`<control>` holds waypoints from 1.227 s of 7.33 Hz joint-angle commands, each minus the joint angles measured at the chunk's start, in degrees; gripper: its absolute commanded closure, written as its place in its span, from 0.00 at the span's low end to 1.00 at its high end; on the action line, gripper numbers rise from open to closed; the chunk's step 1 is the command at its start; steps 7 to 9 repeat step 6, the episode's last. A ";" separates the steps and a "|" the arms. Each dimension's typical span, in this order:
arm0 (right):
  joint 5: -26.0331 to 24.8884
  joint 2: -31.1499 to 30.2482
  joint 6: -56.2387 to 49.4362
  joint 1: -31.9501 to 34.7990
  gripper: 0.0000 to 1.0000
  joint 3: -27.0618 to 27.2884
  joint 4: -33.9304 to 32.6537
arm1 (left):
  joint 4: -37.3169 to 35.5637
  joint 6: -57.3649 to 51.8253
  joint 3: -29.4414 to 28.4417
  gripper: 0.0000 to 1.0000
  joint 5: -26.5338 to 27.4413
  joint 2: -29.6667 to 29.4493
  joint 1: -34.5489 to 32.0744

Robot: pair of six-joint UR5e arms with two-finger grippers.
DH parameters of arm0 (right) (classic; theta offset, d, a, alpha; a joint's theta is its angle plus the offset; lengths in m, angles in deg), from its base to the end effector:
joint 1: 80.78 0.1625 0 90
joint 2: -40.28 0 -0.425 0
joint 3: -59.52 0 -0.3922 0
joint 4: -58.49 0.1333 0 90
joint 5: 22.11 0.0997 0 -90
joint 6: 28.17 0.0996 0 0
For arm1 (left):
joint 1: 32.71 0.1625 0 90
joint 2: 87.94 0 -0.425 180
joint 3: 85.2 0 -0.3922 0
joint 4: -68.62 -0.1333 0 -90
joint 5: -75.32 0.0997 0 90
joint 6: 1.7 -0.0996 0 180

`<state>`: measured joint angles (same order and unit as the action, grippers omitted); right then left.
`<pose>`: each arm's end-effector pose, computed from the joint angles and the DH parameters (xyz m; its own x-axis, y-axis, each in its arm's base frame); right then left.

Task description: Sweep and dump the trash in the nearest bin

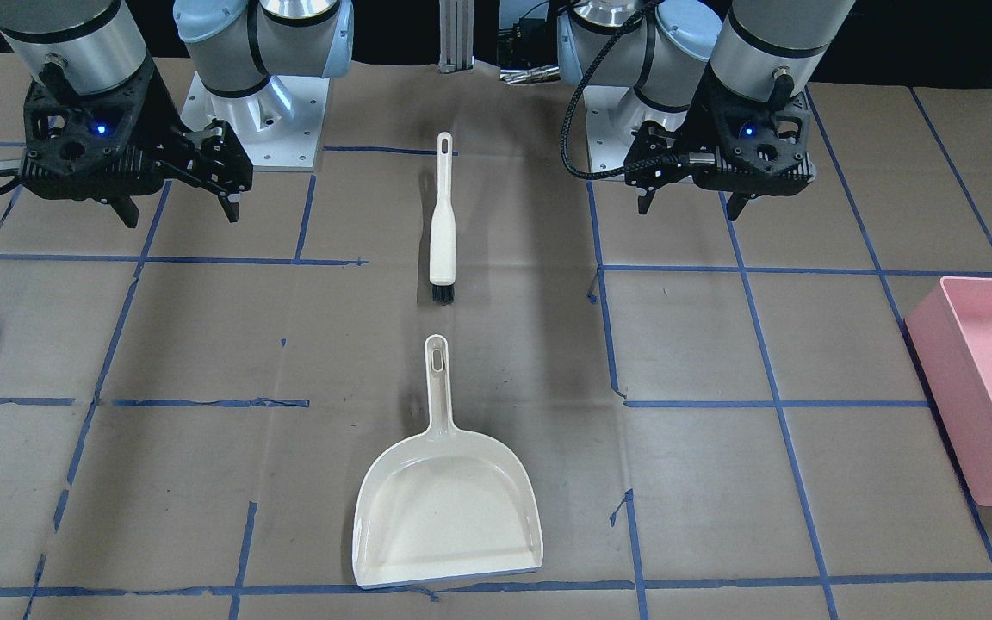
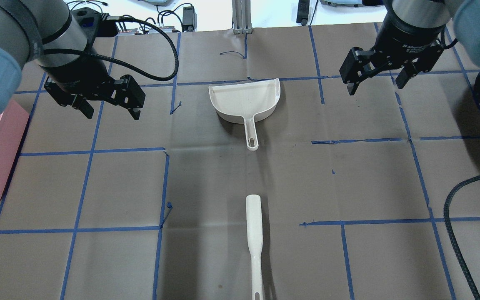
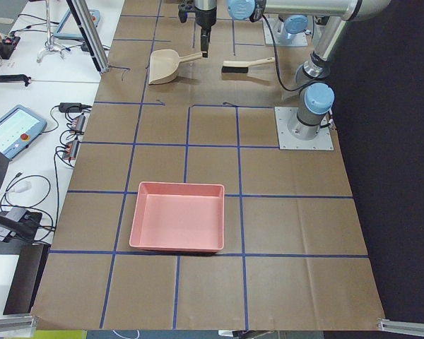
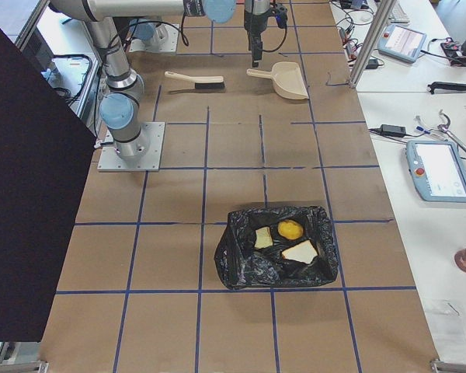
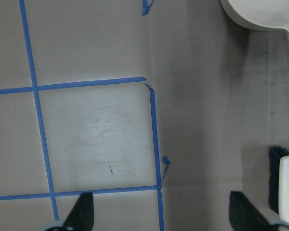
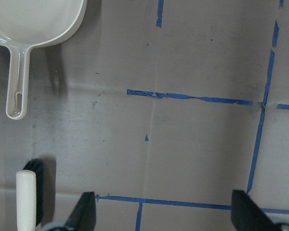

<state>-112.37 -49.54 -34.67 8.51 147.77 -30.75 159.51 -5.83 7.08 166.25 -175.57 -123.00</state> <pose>0.1267 -0.4961 0.5001 -0.9949 -0.1008 0.0061 -0.1009 0.9948 -0.0135 -0.1341 -0.4723 0.4868 -0.9969 0.0773 -0.0152 0.0771 0.9969 0.0151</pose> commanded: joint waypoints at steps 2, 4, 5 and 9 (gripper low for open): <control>-0.09 -0.09 0.00 0.00 0.00 -0.09 0.11 | -0.01 0.00 0.00 0.00 -0.40 0.00 -0.06; -3.24 -0.27 -0.26 0.09 0.00 -0.09 0.20 | 0.07 0.00 0.00 0.00 -0.49 0.09 -0.06; -3.17 -0.27 -0.26 0.18 0.00 0.00 0.03 | 0.07 0.00 0.00 0.00 -0.49 0.09 -0.06; -3.08 -0.35 -0.26 0.18 0.00 -0.09 -0.06 | 0.07 0.00 0.00 0.00 -0.40 0.09 0.03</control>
